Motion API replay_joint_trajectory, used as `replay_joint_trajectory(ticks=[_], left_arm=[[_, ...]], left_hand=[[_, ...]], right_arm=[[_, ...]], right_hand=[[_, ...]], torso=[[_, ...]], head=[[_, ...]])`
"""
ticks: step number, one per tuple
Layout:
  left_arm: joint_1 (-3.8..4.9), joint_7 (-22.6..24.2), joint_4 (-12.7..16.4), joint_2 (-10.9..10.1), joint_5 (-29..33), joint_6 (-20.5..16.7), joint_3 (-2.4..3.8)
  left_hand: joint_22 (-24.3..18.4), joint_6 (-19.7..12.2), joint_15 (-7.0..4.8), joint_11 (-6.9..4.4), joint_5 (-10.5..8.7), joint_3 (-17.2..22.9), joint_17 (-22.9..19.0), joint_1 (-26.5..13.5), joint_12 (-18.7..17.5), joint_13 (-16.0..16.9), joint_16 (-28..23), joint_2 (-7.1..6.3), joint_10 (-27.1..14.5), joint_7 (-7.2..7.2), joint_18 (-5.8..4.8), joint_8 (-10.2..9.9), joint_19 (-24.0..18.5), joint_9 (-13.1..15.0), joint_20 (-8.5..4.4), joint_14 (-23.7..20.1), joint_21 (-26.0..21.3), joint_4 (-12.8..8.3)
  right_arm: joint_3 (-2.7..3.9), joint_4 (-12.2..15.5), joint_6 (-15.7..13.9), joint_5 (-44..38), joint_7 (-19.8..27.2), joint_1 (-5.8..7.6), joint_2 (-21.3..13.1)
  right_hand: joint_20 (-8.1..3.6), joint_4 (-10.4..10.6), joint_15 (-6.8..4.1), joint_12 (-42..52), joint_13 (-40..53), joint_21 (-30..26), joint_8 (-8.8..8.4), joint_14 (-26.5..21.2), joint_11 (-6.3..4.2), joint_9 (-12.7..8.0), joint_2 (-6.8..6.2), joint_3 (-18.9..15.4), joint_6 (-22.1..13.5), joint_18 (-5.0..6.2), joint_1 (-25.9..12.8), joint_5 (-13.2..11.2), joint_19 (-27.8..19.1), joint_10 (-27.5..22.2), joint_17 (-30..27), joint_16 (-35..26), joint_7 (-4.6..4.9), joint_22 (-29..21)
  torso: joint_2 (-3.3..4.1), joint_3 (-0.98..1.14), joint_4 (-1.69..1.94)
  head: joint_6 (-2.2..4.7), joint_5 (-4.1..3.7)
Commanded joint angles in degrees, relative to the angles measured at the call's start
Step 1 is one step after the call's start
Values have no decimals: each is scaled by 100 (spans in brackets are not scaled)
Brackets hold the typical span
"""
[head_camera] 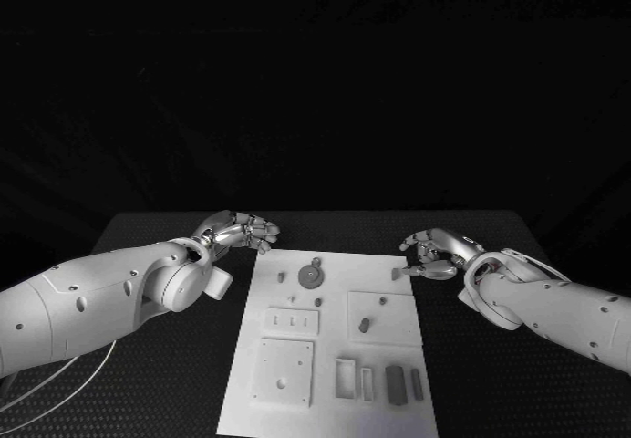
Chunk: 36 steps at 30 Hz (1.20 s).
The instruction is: Assemble the parts on the task board
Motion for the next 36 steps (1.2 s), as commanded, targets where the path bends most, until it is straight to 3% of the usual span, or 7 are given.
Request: replay_joint_trajectory(ticks=[1,6,16,23,25,26,36], left_arm=[[-2,83,4,12,-2,101,5],[-6,89,4,8,-2,107,5],[-24,82,-15,17,-2,113,5],[-32,77,-28,16,-2,115,6],[-33,79,-29,19,-2,119,6],[-34,80,-30,20,-2,120,6],[-36,80,-39,28,-2,126,6]], left_hand=[[63,-30,0,8,-10,-18,5,-17,-31,-6,-23,-34,-51,6,62,-21,-28,0,19,4,-27,-12],[63,-31,0,10,-10,-19,6,-20,-33,-6,-24,-34,-55,6,62,-22,-28,1,20,4,-28,-11],[62,-34,2,15,-12,-34,9,-56,-40,-4,-27,-45,-64,8,61,-24,-30,5,22,2,-30,4],[62,-34,1,15,-11,-29,10,-52,-40,-3,-28,-35,-65,8,63,-24,-29,7,21,3,-30,5],[62,-33,1,15,-11,-27,11,-51,-40,-2,-28,-29,-65,7,64,-24,-28,8,20,4,-30,6],[62,-33,1,15,-11,-26,11,-50,-40,-2,-28,-28,-65,7,64,-23,-28,8,20,4,-30,6],[62,-30,0,15,-11,-24,12,-50,-40,0,-28,-22,-64,6,65,-22,-28,10,20,5,-30,7]], right_arm=[[2,-42,116,40,95,-42,24],[1,-116,122,-157,80,-125,71],[-1,-217,212,-112,98,-269,190],[-1,-261,105,-25,13,-334,264],[-1,-270,101,-25,-10,-336,281],[-1,-273,98,-25,-16,-336,289],[-2,-336,14,-40,-73,-349,359]], right_hand=[[-6,6,5,31,-8,-29,-22,-38,113,-9,-13,-31,17,361,-55,22,-47,-335,2,-27,70,93],[-5,4,6,32,-9,-32,-26,-42,113,-12,-7,-37,3,361,-48,47,-52,-341,3,-27,71,92],[-5,-5,5,37,-12,-36,-15,-48,113,-9,40,-8,9,361,11,83,-59,-347,3,-26,70,91],[-2,-15,4,43,-12,-33,6,-50,111,-2,69,-3,38,361,32,76,-62,-348,4,-22,68,93],[-6,2,-18,73,-17,-18,88,-32,84,32,159,112,167,361,123,-572,-50,-301,14,5,39,95],[2,24,-30,78,-24,-15,126,-28,76,42,162,179,239,361,140,-697,-51,-288,16,12,31,96],[16,91,-84,106,-49,24,247,10,14,74,234,396,485,361,176,-886,-23,-219,15,41,-36,99]], torso=[[-1,-7,14],[-8,-22,11],[-10,-24,30],[-10,-23,14],[-9,-21,12],[-9,-21,12],[-12,-23,9]], head=[[-18,-10],[-32,-11],[-66,0],[-87,43],[-92,50],[-92,50],[-105,45]])
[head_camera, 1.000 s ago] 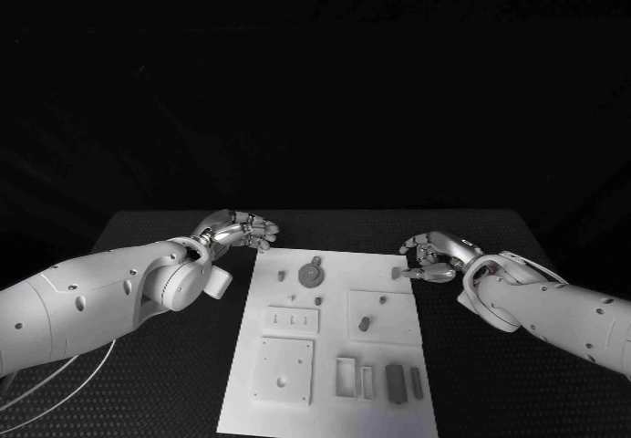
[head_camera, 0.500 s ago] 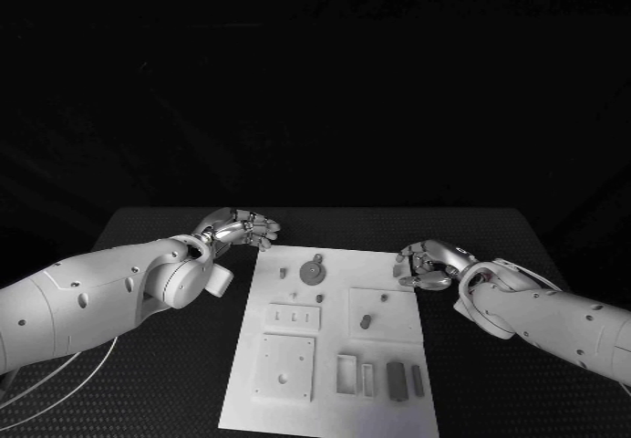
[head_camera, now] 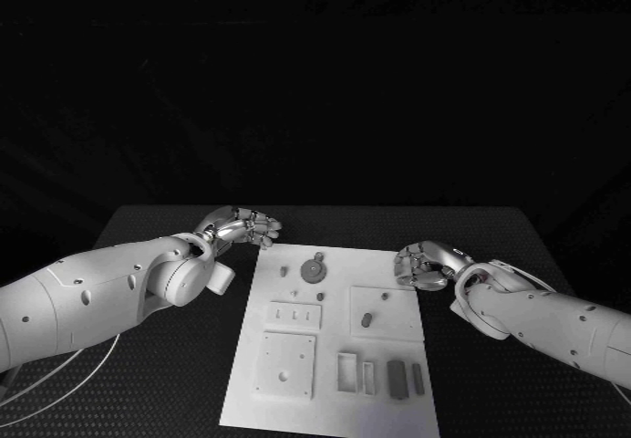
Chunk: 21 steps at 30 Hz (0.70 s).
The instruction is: Assemble the parts on the task board
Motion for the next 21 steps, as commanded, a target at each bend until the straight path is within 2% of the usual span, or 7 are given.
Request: replay_joint_trajectory(ticks=[1,8,15,21], left_arm=[[1,70,8,9,-3,90,6],[1,69,3,7,-3,93,6],[1,58,9,3,-3,105,6],[1,57,5,2,-3,100,6]], left_hand=[[59,-30,0,-5,-11,-24,8,-20,-9,2,-28,9,-44,6,106,-23,-28,7,20,5,-30,7],[59,-29,0,-6,-11,-23,9,-20,-9,3,-28,12,-43,6,107,-22,-28,8,20,5,-30,7],[60,-28,0,-5,-11,-22,10,-22,-9,4,-29,16,-43,6,107,-22,-27,9,20,6,-30,10],[60,-29,0,-6,-11,-21,11,-22,-9,5,-29,18,-44,6,107,-22,-27,10,20,6,-30,10]], right_arm=[[-1,-5,-56,-8,-44,-8,7],[-1,-29,-50,-8,-58,-10,36],[-2,-18,-30,-8,-60,-13,61],[-2,-30,-27,-10,-69,-20,89]], right_hand=[[15,6,-50,28,-12,25,55,12,-8,15,63,61,419,362,-10,-33,19,-187,4,42,43,99],[11,57,-98,35,-28,49,124,36,-58,44,114,153,550,362,-31,-43,39,-143,0,52,-10,97],[-2,29,-176,40,-53,89,258,77,-144,126,228,185,785,362,-59,-45,70,-63,-5,69,-104,97],[-6,3,-191,39,-58,98,268,85,-158,139,225,179,801,362,-65,-46,78,-45,-5,73,-116,96]], torso=[[-1,2,2],[-1,2,-2],[0,2,-3],[1,3,1]], head=[[-5,-2],[-9,-4],[-20,-5],[-23,-5]])
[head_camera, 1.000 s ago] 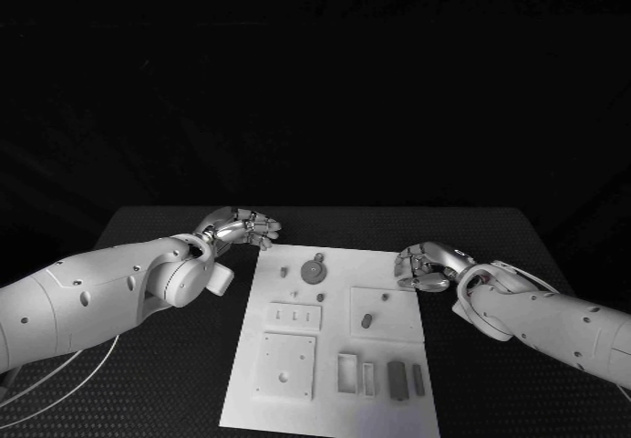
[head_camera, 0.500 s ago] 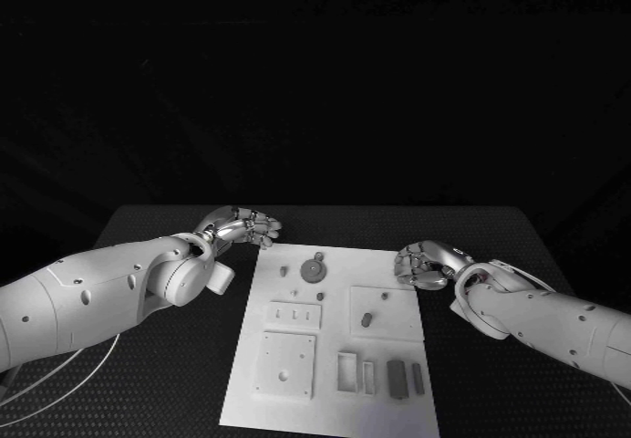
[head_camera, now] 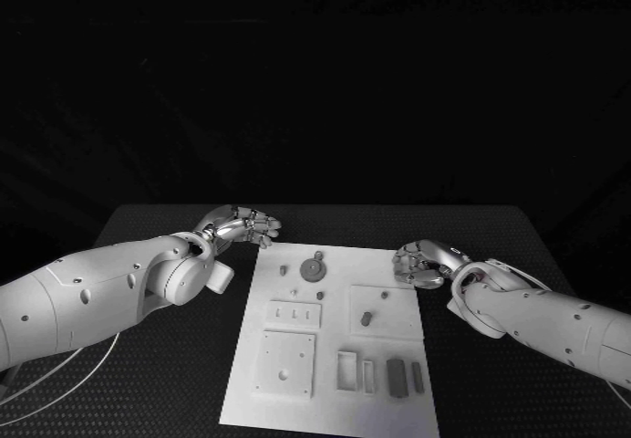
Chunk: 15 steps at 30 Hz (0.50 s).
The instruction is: Assemble the parts on the task board
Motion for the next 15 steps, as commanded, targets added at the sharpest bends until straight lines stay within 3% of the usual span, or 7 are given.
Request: replay_joint_trajectory(ticks=[1,7,15], left_arm=[[2,56,9,7,-3,85,6],[2,45,-1,14,-3,87,6],[2,40,0,12,-3,87,6]], left_hand=[[61,-29,0,-6,-10,-21,7,-22,-9,6,-29,18,-44,6,113,-23,-27,6,20,6,-30,10],[61,-31,0,-6,-10,-19,8,-19,-10,7,-30,19,-45,6,114,-23,-27,7,20,6,-30,8],[61,-33,0,-5,-11,-18,9,-17,-12,7,-31,21,-47,6,114,-25,-27,8,20,6,-31,7]], right_arm=[[-1,2,17,-12,-11,-9,15],[-1,-2,16,-39,-15,-11,20],[-2,1,10,-79,-25,-14,22]], right_hand=[[-6,-28,-45,28,-6,30,24,0,-124,6,46,7,771,361,3,-24,33,-79,-4,22,-88,96],[-11,-41,-51,27,-9,35,30,6,-131,14,69,14,783,361,6,-22,41,-67,-4,25,-95,94],[-23,-115,-81,23,-20,53,85,26,-165,64,210,49,882,361,23,-19,61,-20,-2,35,-133,91]], torso=[[2,1,4],[-1,3,0],[-4,5,-4]], head=[[-5,-2],[-17,4],[-22,5]])
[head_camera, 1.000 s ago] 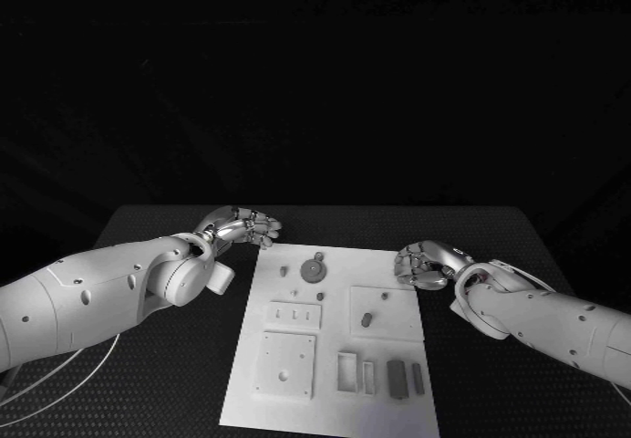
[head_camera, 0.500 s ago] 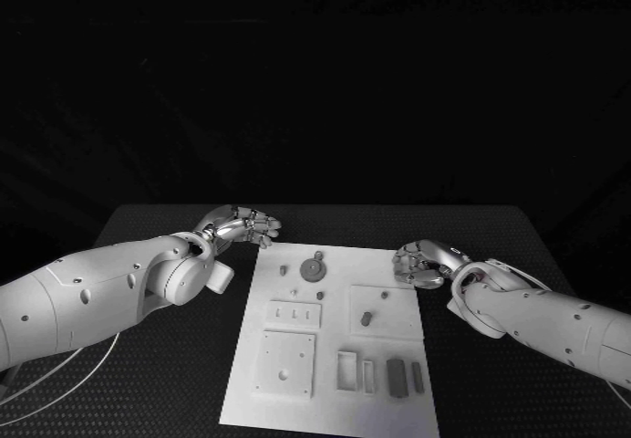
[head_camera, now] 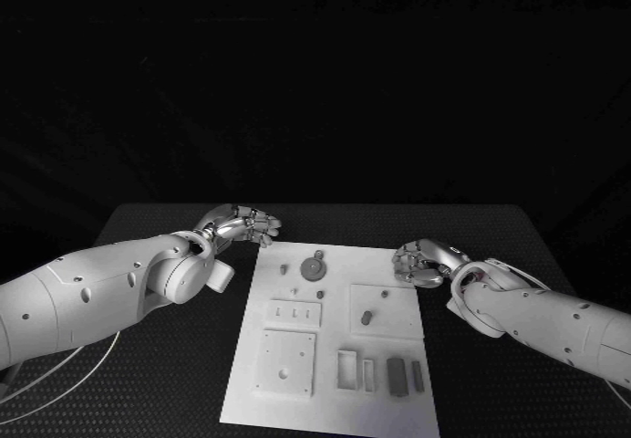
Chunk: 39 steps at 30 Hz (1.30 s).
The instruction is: Assemble the parts on the task board
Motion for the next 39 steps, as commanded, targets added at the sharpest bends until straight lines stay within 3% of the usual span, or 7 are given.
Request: replay_joint_trajectory(ticks=[1,10,30,39], left_arm=[[2,47,9,9,-3,82,6],[2,48,6,8,-3,81,6],[2,52,10,2,-3,120,6],[5,34,52,-6,-108,224,6]], left_hand=[[62,-33,0,-5,-11,-17,9,-17,-12,8,-31,22,-47,6,106,-26,-27,9,20,6,-31,7],[62,-35,0,-4,-11,-17,10,-17,-13,8,-31,23,-49,7,106,-27,-27,9,20,6,-31,7],[64,-15,0,-13,-10,-8,15,-5,-6,19,-35,36,-34,0,106,-16,-28,21,21,7,-31,1],[71,349,-3,-159,-8,-10,37,-63,152,122,-44,106,279,-170,105,148,-31,100,20,19,-29,35]], right_arm=[[-2,3,3,-86,-12,-7,9],[-2,5,-84,-159,-56,-7,13],[-2,134,-362,-32,-268,-8,-6],[0,414,-390,18,-530,12,-116]], right_hand=[[-15,-58,-59,22,-8,33,42,-3,-132,24,106,23,878,360,10,-19,34,-53,-1,34,-114,91],[-25,-143,-122,14,-19,48,166,41,-202,149,301,132,1032,360,27,-32,57,15,24,79,-190,84],[-54,-261,-162,29,-11,64,288,119,-243,297,345,164,1103,360,-38,-31,105,106,73,159,-228,73],[-66,-293,-178,42,2,62,330,127,-259,348,381,182,1115,360,-66,-32,122,128,75,163,-243,66]], torso=[[-2,1,-1],[-2,1,2],[-1,-1,4],[-10,-3,-1]], head=[[-1,-1],[-1,-4],[-4,-13],[19,-24]])
